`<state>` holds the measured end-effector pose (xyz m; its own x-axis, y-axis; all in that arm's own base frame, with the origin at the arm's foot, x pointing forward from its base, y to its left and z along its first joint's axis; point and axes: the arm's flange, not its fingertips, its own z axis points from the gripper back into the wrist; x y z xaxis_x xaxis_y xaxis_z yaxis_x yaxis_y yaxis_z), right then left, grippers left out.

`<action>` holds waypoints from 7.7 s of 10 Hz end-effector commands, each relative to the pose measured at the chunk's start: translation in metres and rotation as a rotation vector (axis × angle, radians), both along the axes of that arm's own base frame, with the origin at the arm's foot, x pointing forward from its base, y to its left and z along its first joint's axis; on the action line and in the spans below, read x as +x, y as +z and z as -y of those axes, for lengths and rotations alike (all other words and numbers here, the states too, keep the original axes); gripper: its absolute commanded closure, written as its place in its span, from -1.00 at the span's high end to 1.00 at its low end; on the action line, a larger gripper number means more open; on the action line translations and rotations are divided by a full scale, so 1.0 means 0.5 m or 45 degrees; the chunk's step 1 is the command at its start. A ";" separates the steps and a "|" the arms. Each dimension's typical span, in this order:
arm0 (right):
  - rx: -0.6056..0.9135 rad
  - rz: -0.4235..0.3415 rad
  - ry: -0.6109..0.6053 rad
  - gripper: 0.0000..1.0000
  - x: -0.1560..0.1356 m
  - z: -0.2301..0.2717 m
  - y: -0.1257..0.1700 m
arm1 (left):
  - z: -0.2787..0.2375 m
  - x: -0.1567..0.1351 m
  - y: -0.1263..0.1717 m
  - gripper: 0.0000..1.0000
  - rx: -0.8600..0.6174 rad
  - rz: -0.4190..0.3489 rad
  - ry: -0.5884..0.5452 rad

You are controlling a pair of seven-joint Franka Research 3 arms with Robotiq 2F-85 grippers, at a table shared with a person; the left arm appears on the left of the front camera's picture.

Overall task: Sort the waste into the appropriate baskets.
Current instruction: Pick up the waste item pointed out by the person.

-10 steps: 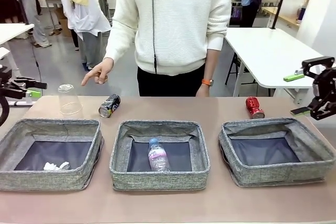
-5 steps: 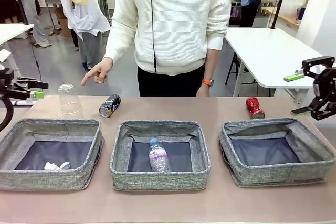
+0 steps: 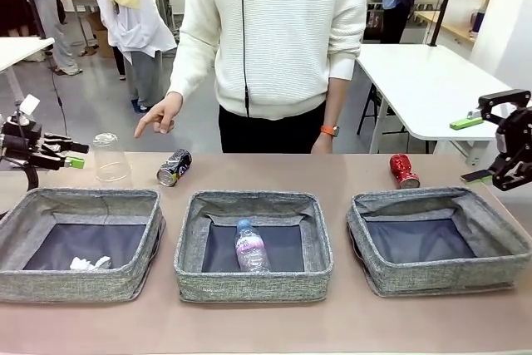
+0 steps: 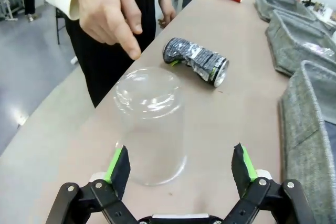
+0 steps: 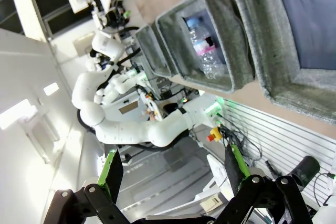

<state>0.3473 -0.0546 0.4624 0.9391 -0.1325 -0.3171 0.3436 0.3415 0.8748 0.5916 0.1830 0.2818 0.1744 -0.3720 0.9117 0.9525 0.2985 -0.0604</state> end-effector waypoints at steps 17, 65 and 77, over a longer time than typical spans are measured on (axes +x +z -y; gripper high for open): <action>0.000 -0.020 0.007 1.00 0.000 0.001 0.009 | 0.133 0.074 -0.038 -0.12 -0.005 -0.062 -0.063; 0.000 -0.020 0.007 1.00 0.000 0.001 0.009 | 0.993 -0.247 0.942 -0.90 0.742 -1.382 0.810; 0.000 -0.020 0.007 1.00 0.000 0.001 0.009 | 1.013 -0.237 0.928 -0.90 0.773 -1.401 0.793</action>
